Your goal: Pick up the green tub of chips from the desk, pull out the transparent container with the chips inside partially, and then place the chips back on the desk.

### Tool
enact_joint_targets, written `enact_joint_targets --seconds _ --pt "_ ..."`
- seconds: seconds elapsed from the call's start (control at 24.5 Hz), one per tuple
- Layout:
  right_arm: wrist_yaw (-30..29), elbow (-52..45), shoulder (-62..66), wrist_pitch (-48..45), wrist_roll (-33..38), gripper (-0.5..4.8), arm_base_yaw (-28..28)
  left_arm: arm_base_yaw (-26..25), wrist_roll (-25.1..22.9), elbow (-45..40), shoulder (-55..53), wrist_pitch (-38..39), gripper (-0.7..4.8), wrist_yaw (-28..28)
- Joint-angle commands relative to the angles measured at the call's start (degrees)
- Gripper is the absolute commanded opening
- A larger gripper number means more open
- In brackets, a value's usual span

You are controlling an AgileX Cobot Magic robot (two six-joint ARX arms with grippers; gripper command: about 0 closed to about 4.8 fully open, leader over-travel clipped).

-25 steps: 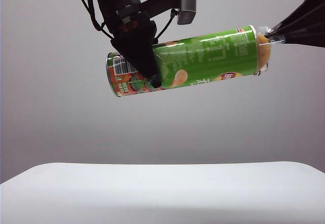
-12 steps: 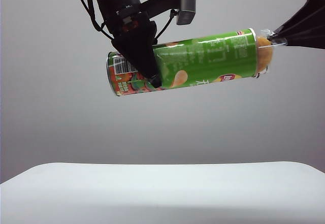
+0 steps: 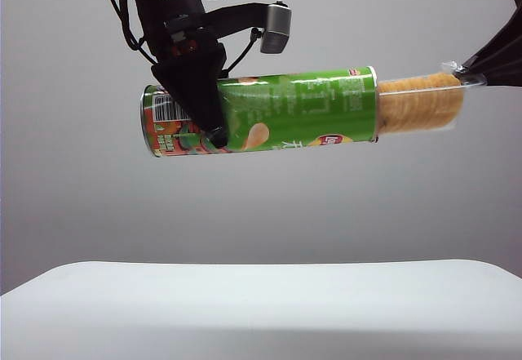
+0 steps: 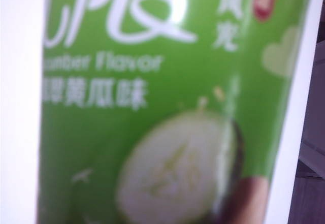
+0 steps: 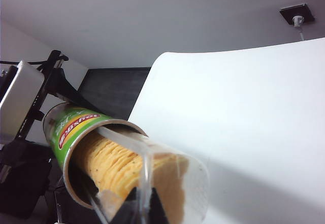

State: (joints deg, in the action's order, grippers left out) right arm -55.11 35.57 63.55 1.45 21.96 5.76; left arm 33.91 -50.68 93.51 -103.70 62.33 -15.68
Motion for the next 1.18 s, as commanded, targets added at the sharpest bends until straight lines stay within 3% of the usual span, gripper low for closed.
enact_joint_targets --seconds 0.04,0.45,0.61,0.78,0.9,0.94,1.06,1.18 --pt "-0.6 0.3 -0.2 -1.3 -0.6 -0.08 -0.4 0.5 -1.1 0.2 0.6 -1.2 2.68 -7.0" --pt "-0.5 0.3 -0.2 -1.3 -0.6 0.1 -0.4 0.5 -0.9 0.2 0.6 -3.1 2.68 -9.0" --pt "-0.5 0.3 -0.2 -1.9 -0.6 1.5 -0.3 0.4 -1.0 0.2 0.6 -3.1 2.68 -9.0" --pt "-0.5 0.3 -0.2 -2.7 -0.6 1.82 -0.3 0.3 -1.0 0.2 0.6 -3.0 2.68 -8.5" --pt "-0.6 0.3 -0.2 -3.0 -0.5 3.17 -0.3 0.2 -1.0 0.2 0.6 -3.1 2.68 -8.3" --pt "-0.9 0.3 -0.2 -3.0 -0.5 3.32 -0.3 0.2 -1.0 0.2 0.6 -3.1 2.68 -8.0" --pt "-2.2 0.3 -0.3 -3.0 -0.5 3.31 0.0 0.2 -1.0 0.2 0.5 -3.1 2.68 -5.4" --pt "-3.9 0.3 -0.9 -3.1 -0.6 2.72 1.6 0.1 -1.0 0.2 0.5 -2.9 2.68 -2.2"
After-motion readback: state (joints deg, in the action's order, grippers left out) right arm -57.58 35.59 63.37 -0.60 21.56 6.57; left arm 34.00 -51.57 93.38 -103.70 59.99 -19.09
